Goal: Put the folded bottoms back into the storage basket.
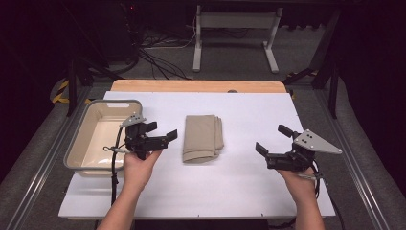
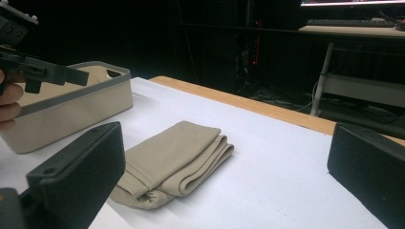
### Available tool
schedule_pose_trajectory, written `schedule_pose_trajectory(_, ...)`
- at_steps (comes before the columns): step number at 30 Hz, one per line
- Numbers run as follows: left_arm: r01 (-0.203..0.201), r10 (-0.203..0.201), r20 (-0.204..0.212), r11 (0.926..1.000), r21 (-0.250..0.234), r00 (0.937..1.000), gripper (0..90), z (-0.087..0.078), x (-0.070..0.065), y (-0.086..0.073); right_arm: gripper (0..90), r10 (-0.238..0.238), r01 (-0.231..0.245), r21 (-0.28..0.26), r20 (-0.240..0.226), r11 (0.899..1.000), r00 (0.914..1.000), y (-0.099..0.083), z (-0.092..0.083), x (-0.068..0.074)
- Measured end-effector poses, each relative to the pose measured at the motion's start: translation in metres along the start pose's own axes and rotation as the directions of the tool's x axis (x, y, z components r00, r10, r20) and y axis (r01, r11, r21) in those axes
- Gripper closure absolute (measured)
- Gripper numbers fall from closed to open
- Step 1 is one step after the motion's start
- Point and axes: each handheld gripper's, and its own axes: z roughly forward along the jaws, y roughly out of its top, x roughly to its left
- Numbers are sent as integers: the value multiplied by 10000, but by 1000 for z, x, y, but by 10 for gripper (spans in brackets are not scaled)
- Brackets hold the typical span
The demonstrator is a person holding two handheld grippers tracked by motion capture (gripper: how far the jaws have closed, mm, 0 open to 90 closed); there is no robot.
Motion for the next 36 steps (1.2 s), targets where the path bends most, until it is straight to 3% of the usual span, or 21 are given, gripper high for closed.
schedule_pose_trajectory(17, 391, -388, -54, 9975, 590, 9992, 29, 30, 1, -3, 0, -1, 1, 20, 39, 10000, 10000, 0, 0, 0)
schedule_pose_trajectory(27, 664, -633, -297, 9907, 1187, 9976, 32, 53, 3, -10, 0, 58, -59, 72, 41, 10000, 10000, 0, 1, 1)
schedule_pose_trajectory(33, 961, -910, -393, 9831, 1559, 9951, 34, 66, 8, -13, 0, 22, -23, 96, 63, 10000, 10000, -1, 2, 1)
schedule_pose_trajectory(36, 1379, -1343, -319, 9730, 1854, 9904, 40, 74, 12, -15, 0, 32, -33, 134, 54, 9999, 10000, -1, 2, 1)
